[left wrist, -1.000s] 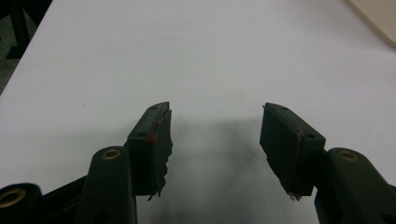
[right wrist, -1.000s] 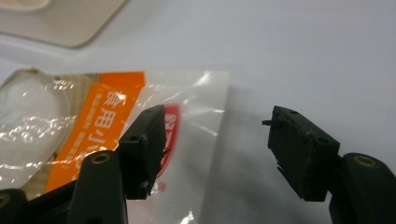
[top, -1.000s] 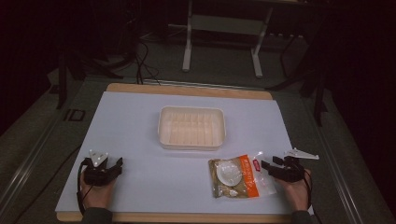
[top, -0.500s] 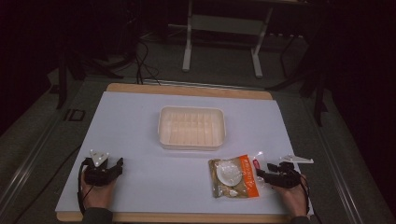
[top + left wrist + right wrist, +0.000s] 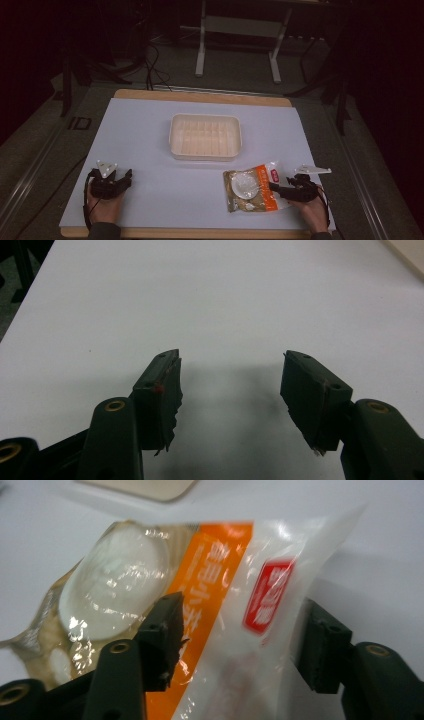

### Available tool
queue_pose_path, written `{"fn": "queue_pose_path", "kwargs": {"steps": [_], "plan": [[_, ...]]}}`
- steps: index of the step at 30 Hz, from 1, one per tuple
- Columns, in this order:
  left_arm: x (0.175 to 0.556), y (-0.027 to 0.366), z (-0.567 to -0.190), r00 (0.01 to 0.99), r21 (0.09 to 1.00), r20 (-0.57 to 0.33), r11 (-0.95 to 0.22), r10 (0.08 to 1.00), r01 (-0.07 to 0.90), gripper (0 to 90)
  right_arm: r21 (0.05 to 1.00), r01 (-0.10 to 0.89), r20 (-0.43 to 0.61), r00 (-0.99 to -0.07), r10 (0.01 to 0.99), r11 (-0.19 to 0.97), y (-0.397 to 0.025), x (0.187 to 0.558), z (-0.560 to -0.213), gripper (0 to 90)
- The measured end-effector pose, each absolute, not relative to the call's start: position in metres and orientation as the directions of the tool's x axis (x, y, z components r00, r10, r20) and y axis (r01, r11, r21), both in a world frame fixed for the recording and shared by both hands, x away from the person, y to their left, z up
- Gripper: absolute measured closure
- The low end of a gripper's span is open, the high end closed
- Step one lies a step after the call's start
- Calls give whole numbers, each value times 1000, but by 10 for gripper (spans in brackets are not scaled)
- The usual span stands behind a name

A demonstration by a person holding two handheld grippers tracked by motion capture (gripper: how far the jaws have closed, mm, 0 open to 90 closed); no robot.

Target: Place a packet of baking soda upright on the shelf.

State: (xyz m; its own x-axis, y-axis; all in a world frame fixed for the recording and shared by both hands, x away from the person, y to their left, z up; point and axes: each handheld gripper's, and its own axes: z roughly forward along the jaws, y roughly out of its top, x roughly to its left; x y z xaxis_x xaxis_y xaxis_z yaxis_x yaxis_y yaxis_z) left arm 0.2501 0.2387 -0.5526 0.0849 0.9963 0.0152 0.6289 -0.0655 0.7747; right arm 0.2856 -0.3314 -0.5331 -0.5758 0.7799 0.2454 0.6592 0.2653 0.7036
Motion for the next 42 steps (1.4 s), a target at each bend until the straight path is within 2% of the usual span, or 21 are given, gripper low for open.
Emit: {"fn": "queue_pose_path", "kwargs": {"steps": [6, 16, 20, 30, 42], "plan": [[251, 239, -553, 87, 771, 18, -69, 996, 633, 413, 674, 685, 264, -574, 775, 278, -326, 289, -538, 501], [251, 238, -553, 88, 768, 22, -73, 996, 636, 413, 645, 718, 289, -546, 786, 261, -323, 293, -539, 787], [251, 238, -553, 88, 767, 21, -73, 996, 638, 414, 633, 730, 296, -537, 790, 258, -323, 294, -538, 872], [252, 239, -553, 85, 767, 18, -69, 996, 638, 414, 631, 746, 309, -492, 814, 212, -322, 290, -530, 898], [252, 238, -553, 87, 765, 21, -72, 996, 640, 415, 669, 717, 300, -501, 812, 196, -320, 285, -518, 900]]}}
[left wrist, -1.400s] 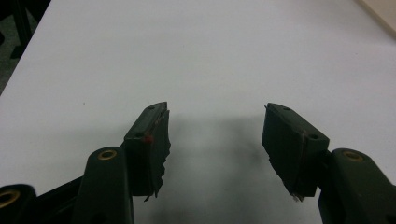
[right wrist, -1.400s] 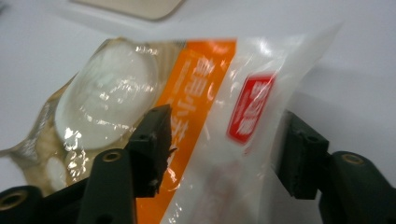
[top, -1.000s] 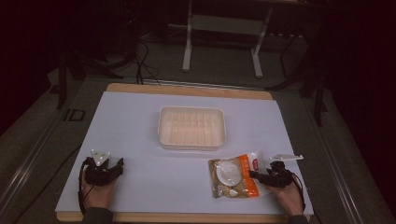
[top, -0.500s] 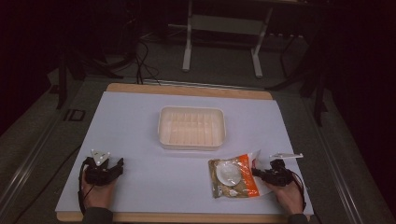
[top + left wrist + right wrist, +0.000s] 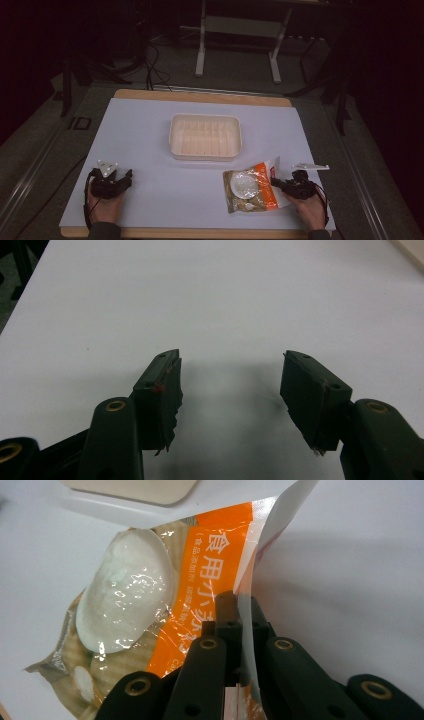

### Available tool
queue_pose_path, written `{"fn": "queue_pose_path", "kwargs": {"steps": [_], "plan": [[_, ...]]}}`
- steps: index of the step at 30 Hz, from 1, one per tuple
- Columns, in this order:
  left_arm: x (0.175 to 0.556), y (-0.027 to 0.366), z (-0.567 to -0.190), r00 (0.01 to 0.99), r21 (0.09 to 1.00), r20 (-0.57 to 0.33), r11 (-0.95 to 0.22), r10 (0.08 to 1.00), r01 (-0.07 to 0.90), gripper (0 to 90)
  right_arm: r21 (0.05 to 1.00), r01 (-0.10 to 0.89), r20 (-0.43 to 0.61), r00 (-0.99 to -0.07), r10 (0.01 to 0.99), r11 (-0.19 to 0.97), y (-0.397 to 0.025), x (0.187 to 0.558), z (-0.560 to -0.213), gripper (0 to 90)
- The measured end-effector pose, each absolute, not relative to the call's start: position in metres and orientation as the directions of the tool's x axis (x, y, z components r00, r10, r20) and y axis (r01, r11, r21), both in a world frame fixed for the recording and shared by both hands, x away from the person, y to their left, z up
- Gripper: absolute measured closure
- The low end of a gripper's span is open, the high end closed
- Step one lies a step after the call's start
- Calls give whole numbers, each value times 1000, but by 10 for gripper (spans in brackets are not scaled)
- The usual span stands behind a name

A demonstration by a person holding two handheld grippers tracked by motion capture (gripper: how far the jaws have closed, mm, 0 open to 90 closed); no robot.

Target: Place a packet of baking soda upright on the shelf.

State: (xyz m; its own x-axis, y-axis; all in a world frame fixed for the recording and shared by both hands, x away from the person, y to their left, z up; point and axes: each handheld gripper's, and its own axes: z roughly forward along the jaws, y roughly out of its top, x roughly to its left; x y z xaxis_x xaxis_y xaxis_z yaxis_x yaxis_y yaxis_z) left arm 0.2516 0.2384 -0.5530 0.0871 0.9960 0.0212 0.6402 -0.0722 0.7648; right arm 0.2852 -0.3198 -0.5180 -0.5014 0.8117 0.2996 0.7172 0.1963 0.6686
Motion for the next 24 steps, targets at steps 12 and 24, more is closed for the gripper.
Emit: {"fn": "queue_pose_path", "kwargs": {"steps": [12, 24], "plan": [[252, 239, -553, 88, 765, 16, -69, 996, 641, 418, 697, 700, 330, -509, 795, 158, -319, 281, -505, 900], [252, 239, -553, 90, 764, 18, -72, 996, 642, 418, 716, 689, 392, -529, 753, 112, -315, 277, -488, 900]]}}
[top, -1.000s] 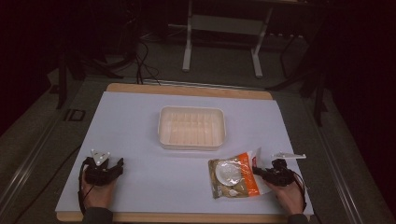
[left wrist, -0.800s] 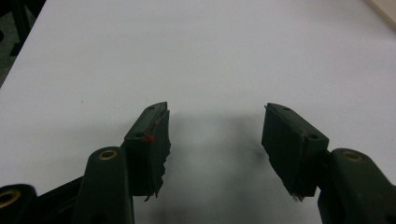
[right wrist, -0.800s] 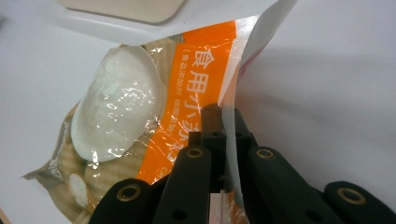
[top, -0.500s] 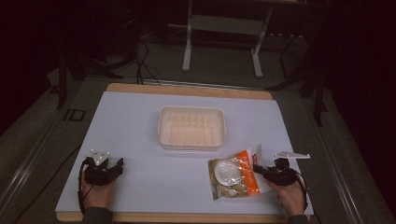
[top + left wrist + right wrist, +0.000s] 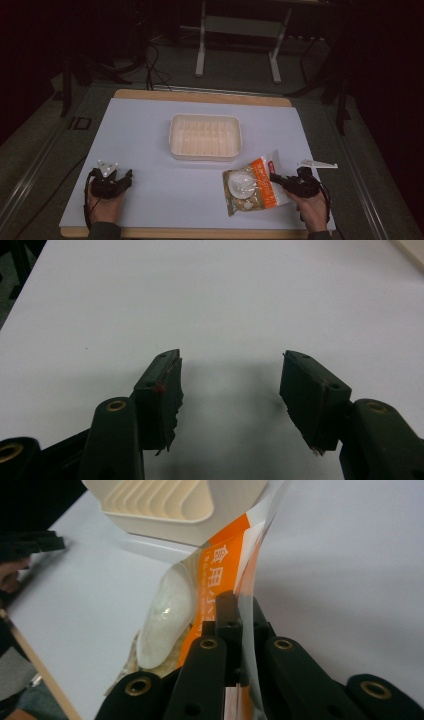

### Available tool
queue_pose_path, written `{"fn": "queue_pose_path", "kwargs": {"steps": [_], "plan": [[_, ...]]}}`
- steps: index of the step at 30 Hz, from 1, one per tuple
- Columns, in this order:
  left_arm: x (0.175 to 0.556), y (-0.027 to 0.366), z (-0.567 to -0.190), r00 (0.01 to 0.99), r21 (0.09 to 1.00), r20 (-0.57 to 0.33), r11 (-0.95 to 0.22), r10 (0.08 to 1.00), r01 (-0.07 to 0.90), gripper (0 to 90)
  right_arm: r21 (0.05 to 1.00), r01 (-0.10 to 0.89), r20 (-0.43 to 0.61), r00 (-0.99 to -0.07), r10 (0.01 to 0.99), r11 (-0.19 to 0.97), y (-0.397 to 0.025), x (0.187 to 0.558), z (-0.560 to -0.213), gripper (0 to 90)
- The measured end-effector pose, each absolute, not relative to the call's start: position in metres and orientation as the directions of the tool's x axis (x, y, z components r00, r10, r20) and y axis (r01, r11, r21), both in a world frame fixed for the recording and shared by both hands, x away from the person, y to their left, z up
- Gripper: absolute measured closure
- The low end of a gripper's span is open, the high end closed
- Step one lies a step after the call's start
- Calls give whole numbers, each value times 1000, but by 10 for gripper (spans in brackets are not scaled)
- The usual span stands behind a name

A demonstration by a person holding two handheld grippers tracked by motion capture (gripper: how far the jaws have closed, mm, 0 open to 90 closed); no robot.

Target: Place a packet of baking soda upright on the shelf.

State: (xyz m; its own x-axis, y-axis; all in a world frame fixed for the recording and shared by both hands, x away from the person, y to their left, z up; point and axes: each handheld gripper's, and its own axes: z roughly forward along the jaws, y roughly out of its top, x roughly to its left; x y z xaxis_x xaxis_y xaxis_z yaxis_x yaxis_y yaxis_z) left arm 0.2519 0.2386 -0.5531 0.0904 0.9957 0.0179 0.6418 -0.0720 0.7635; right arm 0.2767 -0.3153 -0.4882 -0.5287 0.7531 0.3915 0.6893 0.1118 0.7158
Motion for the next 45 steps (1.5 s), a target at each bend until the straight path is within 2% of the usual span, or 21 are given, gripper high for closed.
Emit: {"fn": "queue_pose_path", "kwargs": {"steps": [28, 39, 45], "plan": [[251, 239, -553, 91, 767, 19, -73, 996, 637, 414, 749, 652, 440, -625, 645, 120, -284, 276, -454, 900], [251, 239, -553, 89, 770, 17, -70, 996, 634, 411, 747, 658, 518, -664, 539, 92, -269, 279, -449, 900], [250, 239, -553, 90, 771, 16, -70, 996, 633, 408, 754, 648, 512, -683, 521, 110, -257, 281, -443, 900]]}}
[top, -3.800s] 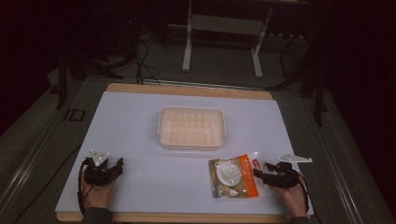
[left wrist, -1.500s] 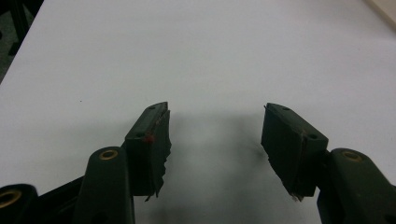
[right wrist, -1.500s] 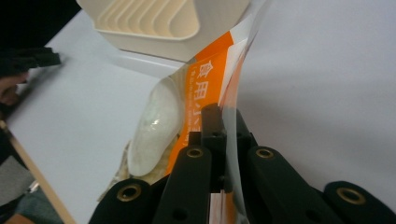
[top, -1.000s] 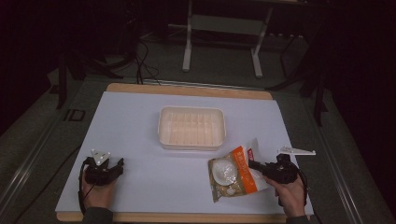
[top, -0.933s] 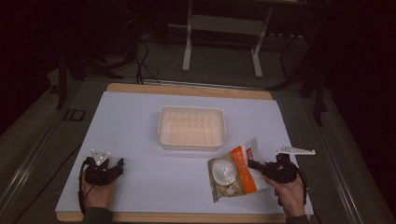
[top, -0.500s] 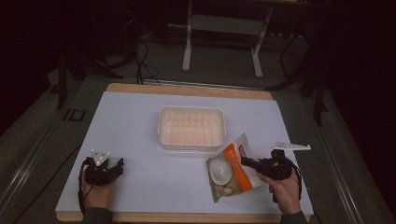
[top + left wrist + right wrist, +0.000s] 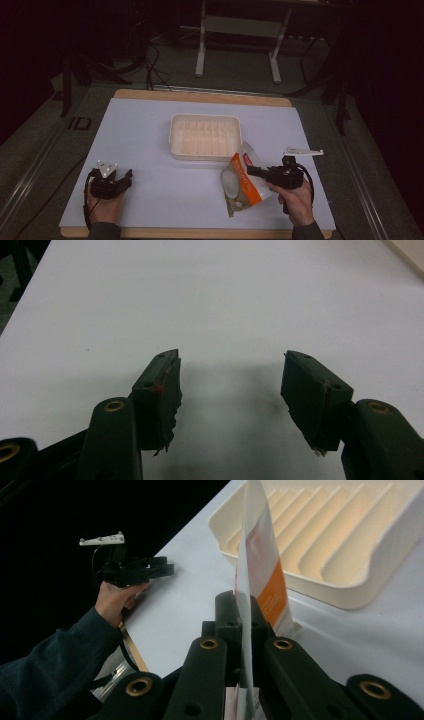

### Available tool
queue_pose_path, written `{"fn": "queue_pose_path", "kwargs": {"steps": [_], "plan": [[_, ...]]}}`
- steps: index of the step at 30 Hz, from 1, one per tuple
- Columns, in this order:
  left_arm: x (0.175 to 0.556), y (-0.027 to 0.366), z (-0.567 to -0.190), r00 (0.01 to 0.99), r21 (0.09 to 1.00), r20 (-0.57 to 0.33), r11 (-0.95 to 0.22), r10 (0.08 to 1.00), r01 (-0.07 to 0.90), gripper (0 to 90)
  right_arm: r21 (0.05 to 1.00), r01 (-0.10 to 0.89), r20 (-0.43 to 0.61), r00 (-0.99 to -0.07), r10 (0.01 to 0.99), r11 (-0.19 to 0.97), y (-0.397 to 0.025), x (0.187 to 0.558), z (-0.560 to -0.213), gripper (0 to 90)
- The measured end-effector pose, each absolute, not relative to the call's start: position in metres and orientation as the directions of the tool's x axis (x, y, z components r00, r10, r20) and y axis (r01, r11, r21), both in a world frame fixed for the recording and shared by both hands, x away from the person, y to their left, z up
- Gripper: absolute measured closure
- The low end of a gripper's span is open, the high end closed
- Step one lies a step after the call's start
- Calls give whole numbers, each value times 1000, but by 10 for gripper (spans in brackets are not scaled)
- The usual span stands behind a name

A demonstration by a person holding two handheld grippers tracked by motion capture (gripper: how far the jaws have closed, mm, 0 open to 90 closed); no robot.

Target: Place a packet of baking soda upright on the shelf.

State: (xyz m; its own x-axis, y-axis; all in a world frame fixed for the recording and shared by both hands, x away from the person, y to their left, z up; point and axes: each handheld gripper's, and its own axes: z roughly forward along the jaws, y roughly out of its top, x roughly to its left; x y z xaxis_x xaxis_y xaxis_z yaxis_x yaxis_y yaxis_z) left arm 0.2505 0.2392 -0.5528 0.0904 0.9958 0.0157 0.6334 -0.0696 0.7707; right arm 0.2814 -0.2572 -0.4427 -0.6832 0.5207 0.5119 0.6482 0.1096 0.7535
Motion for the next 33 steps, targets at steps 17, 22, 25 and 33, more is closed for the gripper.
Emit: {"fn": "queue_pose_path", "kwargs": {"steps": [17, 22, 25, 33], "plan": [[250, 239, -553, 86, 776, 11, -62, 996, 627, 405, 792, 590, 439, -727, 528, 154, -243, 283, -421, 900], [250, 239, -553, 86, 776, 11, -63, 996, 628, 405, 798, 585, 436, -725, 534, 143, -244, 284, -417, 900], [250, 239, -553, 84, 777, 11, -62, 996, 627, 405, 800, 583, 436, -725, 534, 138, -245, 285, -414, 900], [250, 239, -553, 83, 777, 11, -61, 996, 627, 405, 810, 573, 431, -729, 532, 128, -242, 287, -407, 900]]}}
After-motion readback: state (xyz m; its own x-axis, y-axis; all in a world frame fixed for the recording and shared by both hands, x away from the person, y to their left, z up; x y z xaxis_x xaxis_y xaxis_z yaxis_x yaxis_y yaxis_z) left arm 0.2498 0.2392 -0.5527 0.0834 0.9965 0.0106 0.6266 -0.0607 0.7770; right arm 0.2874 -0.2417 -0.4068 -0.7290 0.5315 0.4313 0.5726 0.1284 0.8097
